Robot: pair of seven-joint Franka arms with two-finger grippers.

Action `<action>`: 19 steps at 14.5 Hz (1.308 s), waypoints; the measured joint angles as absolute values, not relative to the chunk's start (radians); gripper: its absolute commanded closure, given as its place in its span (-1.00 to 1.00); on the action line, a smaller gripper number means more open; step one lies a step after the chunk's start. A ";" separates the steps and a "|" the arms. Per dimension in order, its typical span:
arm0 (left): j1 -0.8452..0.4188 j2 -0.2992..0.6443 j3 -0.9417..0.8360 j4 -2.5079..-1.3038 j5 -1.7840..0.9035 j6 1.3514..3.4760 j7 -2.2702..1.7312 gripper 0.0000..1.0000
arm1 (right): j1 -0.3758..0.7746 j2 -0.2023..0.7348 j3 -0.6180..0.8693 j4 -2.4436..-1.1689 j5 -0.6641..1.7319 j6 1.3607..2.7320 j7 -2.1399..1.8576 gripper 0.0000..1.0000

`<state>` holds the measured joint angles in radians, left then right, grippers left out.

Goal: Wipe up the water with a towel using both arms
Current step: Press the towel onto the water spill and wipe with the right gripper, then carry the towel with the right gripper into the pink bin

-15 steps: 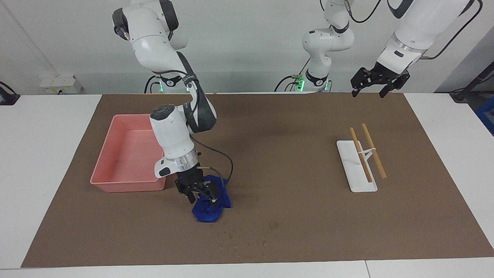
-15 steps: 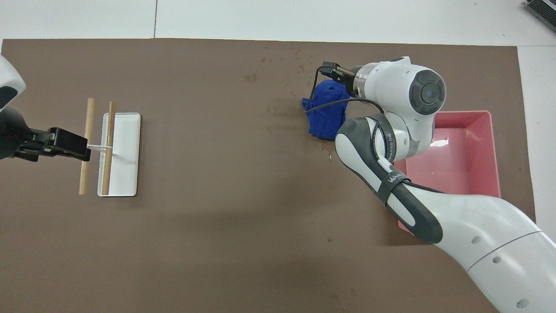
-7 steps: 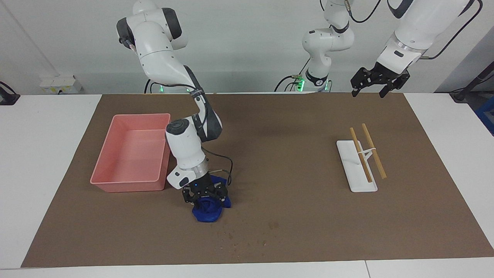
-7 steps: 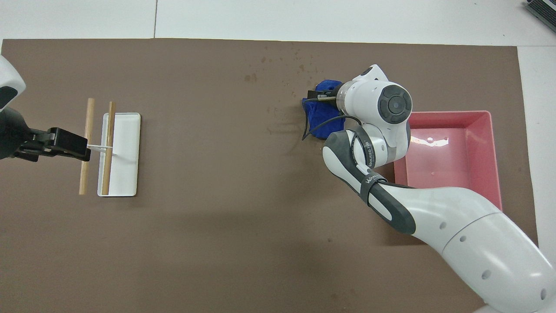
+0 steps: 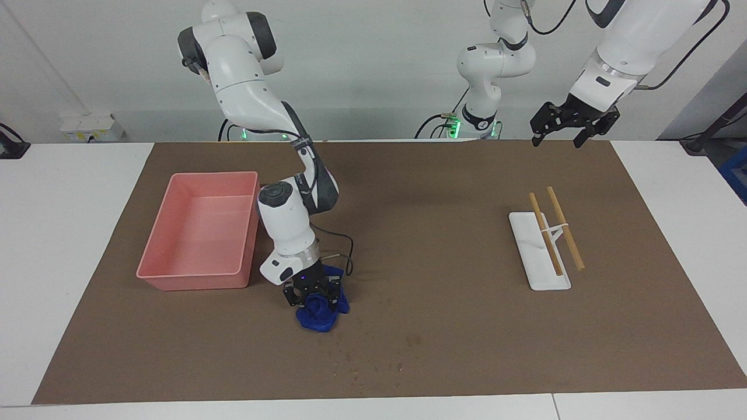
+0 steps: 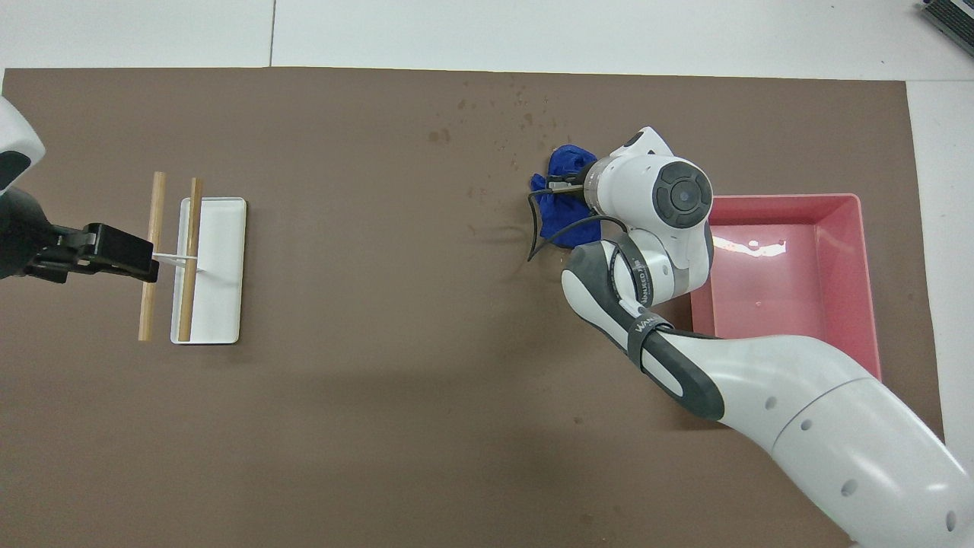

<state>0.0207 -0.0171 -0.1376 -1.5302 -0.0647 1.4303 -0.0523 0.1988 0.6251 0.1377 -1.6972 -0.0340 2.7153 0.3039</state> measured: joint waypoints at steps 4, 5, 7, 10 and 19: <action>0.021 -0.017 -0.138 -1.530 -0.065 1.430 -0.052 -1.00 | 0.205 0.504 0.140 -1.867 -0.034 2.707 0.304 1.00; 0.021 -0.017 -0.138 -1.530 -0.065 1.430 -0.052 -1.00 | 0.206 0.470 0.140 -1.912 -0.034 2.692 0.304 1.00; 0.021 -0.017 -0.138 -1.530 -0.065 1.430 -0.052 -1.00 | 0.206 0.398 0.142 -1.996 -0.034 2.636 0.304 1.00; 0.021 -0.017 -0.138 -1.530 -0.065 1.430 -0.052 -1.00 | 0.207 0.296 0.143 -2.114 -0.034 2.549 0.304 1.00; 0.021 -0.017 -0.138 -1.530 -0.065 1.430 -0.052 -1.00 | 0.206 0.125 0.143 -2.286 -0.033 2.321 0.307 1.00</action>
<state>0.0207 -0.0171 -0.1376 -1.5302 -0.0647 1.4299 -0.0523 0.2065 0.1251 0.1435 -2.2858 -0.0333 2.3213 0.3070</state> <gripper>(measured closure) 0.000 0.780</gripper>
